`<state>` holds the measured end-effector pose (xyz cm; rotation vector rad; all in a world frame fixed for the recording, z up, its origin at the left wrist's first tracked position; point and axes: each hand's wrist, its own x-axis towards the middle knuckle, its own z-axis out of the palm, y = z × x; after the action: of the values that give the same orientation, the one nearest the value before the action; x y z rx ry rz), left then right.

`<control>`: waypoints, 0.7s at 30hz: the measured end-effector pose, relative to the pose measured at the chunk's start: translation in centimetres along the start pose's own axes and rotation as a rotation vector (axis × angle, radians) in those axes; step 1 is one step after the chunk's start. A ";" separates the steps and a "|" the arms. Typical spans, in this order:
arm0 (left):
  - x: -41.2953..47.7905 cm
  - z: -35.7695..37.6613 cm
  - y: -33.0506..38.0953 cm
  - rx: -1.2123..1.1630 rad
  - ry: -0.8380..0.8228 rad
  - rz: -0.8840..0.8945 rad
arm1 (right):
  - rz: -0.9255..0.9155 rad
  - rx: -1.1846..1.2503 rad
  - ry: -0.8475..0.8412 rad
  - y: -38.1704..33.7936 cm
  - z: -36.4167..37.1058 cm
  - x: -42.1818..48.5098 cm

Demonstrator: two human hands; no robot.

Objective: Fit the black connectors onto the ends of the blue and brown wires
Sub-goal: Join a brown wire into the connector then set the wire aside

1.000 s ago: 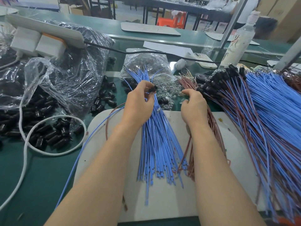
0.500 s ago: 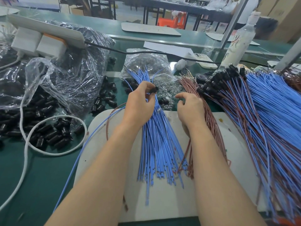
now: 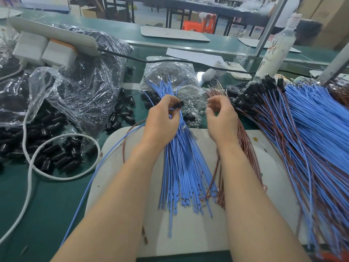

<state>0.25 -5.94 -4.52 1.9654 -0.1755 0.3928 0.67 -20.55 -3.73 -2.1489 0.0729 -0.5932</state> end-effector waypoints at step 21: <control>-0.1 -0.2 0.3 -0.032 0.001 0.100 | 0.022 0.452 -0.194 -3.1 -1.0 -0.8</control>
<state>0.06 -5.86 -4.19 1.9294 -0.2788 0.4527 -0.96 -19.17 -1.10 -1.7513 -0.1329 -0.3453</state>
